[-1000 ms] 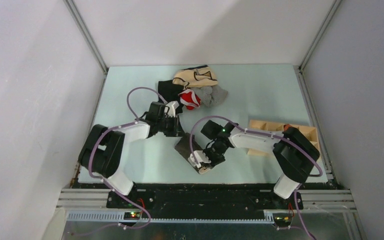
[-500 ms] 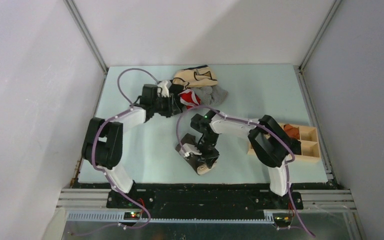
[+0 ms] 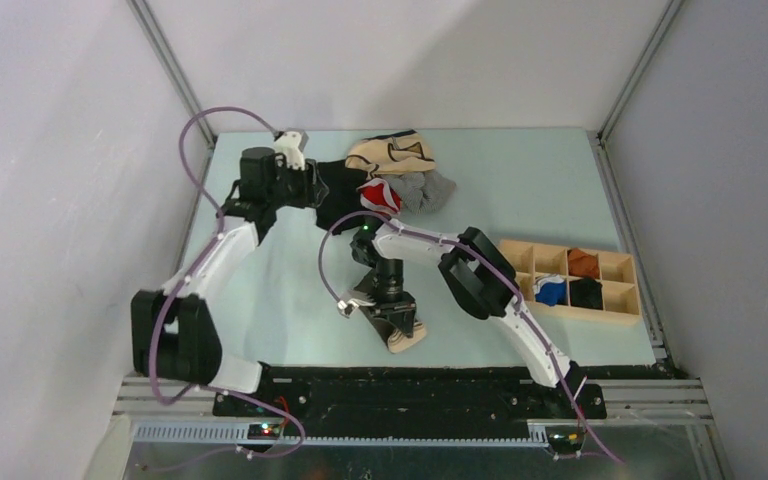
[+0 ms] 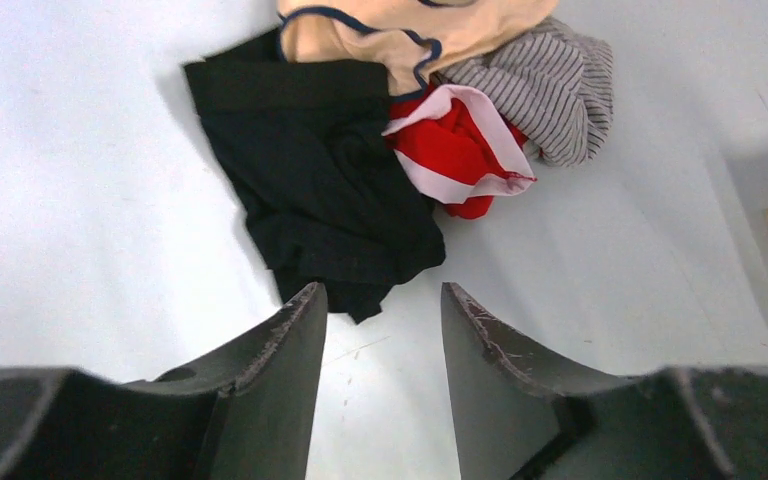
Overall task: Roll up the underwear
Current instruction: Roll the underwear to the center of the board.
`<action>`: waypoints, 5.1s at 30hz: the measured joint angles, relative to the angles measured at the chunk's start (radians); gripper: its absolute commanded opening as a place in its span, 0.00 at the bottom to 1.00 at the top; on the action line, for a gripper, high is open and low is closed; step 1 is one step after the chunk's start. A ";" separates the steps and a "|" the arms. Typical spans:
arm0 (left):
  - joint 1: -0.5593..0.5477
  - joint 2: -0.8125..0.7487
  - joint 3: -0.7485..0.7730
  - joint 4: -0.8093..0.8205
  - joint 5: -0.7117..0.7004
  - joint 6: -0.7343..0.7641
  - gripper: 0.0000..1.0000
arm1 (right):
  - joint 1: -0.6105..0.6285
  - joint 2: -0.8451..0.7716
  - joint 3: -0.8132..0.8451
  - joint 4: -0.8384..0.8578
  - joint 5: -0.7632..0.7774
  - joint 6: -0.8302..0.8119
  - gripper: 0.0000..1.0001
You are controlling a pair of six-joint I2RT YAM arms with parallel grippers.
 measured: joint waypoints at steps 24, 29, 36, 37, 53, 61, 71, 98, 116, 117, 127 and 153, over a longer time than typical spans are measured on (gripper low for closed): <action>-0.732 -0.726 -0.620 -0.297 0.227 1.061 0.66 | -0.093 0.256 0.211 -0.076 -0.203 0.458 0.07; -0.808 -0.539 -0.669 -0.221 0.204 1.126 0.64 | -0.100 0.286 0.239 -0.076 -0.255 0.517 0.07; -0.916 -0.460 -0.746 0.004 0.039 1.074 0.60 | -0.116 0.312 0.248 -0.076 -0.346 0.541 0.09; -0.927 -0.451 -0.757 0.032 0.010 1.069 0.58 | -0.116 0.315 0.249 -0.076 -0.356 0.539 0.10; -0.969 -0.331 -0.745 0.182 -0.084 1.165 0.22 | -0.137 0.275 0.197 -0.075 -0.485 0.470 0.90; -0.929 -0.148 -0.562 0.056 0.114 1.254 0.09 | -0.207 0.162 0.119 -0.045 -0.558 0.471 0.99; -0.790 -0.141 -0.531 -0.074 0.147 1.226 0.51 | -0.449 -0.081 0.008 -0.023 -0.441 0.457 1.00; -0.301 -0.529 -0.509 -0.253 0.303 0.395 0.94 | -0.174 -0.998 -1.125 1.427 -0.041 0.671 0.83; -0.152 -0.316 -0.558 -0.105 0.452 0.018 0.91 | -0.124 -0.682 -0.954 1.483 -0.153 0.713 0.88; -0.140 -0.315 -0.566 -0.097 0.468 0.009 0.91 | -0.124 -0.669 -0.947 1.482 -0.160 0.717 0.88; -0.125 -0.093 -0.571 -0.030 0.692 -0.016 0.82 | -0.112 -0.534 -0.818 1.427 -0.252 0.741 0.90; -0.014 -0.198 -0.515 -0.039 0.658 -0.011 0.82 | -0.100 -0.497 -0.776 1.230 -0.291 0.653 0.00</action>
